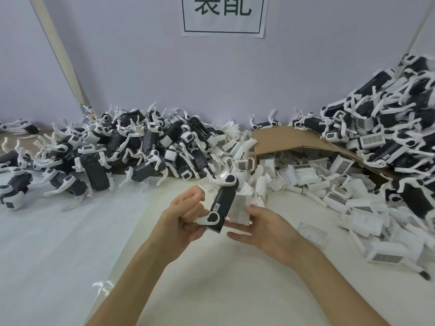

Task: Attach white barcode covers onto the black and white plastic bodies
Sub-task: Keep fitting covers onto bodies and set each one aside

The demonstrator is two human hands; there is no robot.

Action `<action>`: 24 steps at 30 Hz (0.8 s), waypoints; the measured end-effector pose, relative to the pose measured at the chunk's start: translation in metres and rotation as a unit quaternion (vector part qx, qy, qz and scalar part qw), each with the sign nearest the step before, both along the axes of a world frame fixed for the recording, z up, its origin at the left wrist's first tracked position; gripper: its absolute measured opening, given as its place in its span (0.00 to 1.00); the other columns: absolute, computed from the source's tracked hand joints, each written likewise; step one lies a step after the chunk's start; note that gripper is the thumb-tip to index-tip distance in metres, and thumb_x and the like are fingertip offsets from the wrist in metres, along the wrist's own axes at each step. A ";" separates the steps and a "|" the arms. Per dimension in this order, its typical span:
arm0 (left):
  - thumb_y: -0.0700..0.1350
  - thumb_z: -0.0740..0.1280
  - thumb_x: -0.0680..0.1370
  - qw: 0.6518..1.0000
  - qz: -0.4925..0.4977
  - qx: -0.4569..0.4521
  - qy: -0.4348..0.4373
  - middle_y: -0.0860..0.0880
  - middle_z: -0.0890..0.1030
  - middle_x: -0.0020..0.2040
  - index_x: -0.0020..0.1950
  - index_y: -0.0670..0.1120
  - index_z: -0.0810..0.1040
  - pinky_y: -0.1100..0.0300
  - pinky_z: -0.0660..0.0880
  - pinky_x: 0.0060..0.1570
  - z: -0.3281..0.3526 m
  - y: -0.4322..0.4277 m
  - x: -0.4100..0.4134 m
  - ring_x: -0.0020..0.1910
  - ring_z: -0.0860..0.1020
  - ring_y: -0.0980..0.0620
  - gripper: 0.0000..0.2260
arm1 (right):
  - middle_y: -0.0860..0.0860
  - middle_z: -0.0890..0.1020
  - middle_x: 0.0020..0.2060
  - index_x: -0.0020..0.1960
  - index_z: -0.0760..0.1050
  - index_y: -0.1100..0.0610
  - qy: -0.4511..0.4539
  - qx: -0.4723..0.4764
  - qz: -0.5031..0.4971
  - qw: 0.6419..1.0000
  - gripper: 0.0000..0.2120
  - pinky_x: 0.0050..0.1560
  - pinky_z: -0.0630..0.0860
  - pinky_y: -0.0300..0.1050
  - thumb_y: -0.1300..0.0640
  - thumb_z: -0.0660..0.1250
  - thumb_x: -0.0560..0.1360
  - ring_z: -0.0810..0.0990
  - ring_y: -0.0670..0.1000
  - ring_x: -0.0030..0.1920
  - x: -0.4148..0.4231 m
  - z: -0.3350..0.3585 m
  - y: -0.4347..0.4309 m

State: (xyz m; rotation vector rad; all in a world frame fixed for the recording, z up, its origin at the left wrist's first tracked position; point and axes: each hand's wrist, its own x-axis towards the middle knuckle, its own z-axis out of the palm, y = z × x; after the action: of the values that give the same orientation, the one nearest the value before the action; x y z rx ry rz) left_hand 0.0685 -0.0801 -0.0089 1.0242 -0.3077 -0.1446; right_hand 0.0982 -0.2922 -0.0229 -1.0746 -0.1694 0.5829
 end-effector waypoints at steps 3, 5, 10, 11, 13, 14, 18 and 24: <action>0.51 0.76 0.69 1.000 -0.008 0.024 -0.010 0.59 0.57 0.23 0.38 0.51 0.76 0.67 0.59 0.22 -0.003 -0.004 0.000 0.23 0.57 0.58 0.10 | 0.55 0.84 0.58 0.62 0.81 0.54 -0.059 -0.047 0.004 0.997 0.17 0.58 0.80 0.51 0.53 0.71 0.74 0.83 0.53 0.56 -0.004 -0.003 0.006; 0.50 0.73 0.71 0.999 -0.005 0.037 -0.015 0.59 0.59 0.22 0.40 0.51 0.77 0.67 0.60 0.22 -0.004 -0.005 0.000 0.23 0.58 0.58 0.06 | 0.57 0.83 0.59 0.65 0.78 0.56 -0.084 -0.073 -0.026 0.993 0.21 0.59 0.78 0.50 0.52 0.72 0.74 0.83 0.54 0.55 -0.005 -0.006 0.008; 0.50 0.73 0.70 0.998 0.011 0.058 -0.014 0.58 0.58 0.24 0.52 0.51 0.82 0.67 0.60 0.22 -0.005 -0.005 0.003 0.23 0.59 0.57 0.12 | 0.56 0.84 0.53 0.63 0.78 0.60 -0.111 -0.083 -0.080 0.987 0.25 0.50 0.80 0.45 0.50 0.72 0.70 0.83 0.53 0.51 -0.006 -0.005 0.011; 0.50 0.73 0.70 0.998 0.008 0.068 -0.017 0.57 0.58 0.24 0.54 0.50 0.82 0.67 0.60 0.22 -0.005 -0.005 0.003 0.23 0.58 0.56 0.13 | 0.56 0.84 0.52 0.63 0.78 0.61 -0.122 -0.095 -0.083 0.984 0.25 0.50 0.80 0.45 0.49 0.71 0.70 0.84 0.52 0.50 -0.006 -0.004 0.011; 0.49 0.72 0.71 0.995 -0.001 0.096 -0.031 0.55 0.61 0.24 0.57 0.50 0.82 0.67 0.62 0.22 -0.004 -0.005 0.002 0.23 0.59 0.55 0.15 | 0.57 0.85 0.50 0.62 0.78 0.62 -0.140 -0.117 -0.089 0.979 0.26 0.49 0.80 0.45 0.47 0.71 0.70 0.85 0.52 0.47 -0.007 -0.003 0.010; 0.48 0.71 0.72 0.993 -0.004 0.112 -0.041 0.55 0.64 0.24 0.58 0.49 0.81 0.66 0.62 0.22 -0.004 -0.006 0.001 0.23 0.61 0.55 0.15 | 0.58 0.85 0.51 0.61 0.78 0.62 -0.147 -0.124 -0.093 0.977 0.26 0.50 0.81 0.45 0.46 0.71 0.69 0.85 0.54 0.48 -0.007 -0.003 0.010; 0.43 0.66 0.77 0.986 -0.003 0.156 -0.065 0.57 0.71 0.24 0.61 0.45 0.78 0.66 0.64 0.23 -0.003 -0.007 -0.002 0.23 0.67 0.57 0.13 | 0.59 0.85 0.51 0.60 0.79 0.62 -0.164 -0.145 -0.099 0.971 0.28 0.51 0.81 0.46 0.45 0.72 0.68 0.86 0.55 0.49 -0.007 -0.004 0.010; 0.44 0.68 0.75 0.990 -0.001 0.137 -0.034 0.57 0.63 0.24 0.50 0.51 0.83 0.66 0.61 0.23 0.000 -0.008 -0.002 0.23 0.61 0.57 0.07 | 0.56 0.85 0.56 0.62 0.79 0.58 -0.181 -0.131 -0.072 0.972 0.23 0.52 0.78 0.45 0.44 0.69 0.75 0.83 0.52 0.54 -0.009 -0.003 0.009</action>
State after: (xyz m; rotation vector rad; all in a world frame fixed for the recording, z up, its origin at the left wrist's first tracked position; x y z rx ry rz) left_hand 0.0660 -0.0880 -0.0090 1.3040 -0.3577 -0.1560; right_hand 0.0893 -0.2833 -0.0263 -1.4332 -0.3366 0.2774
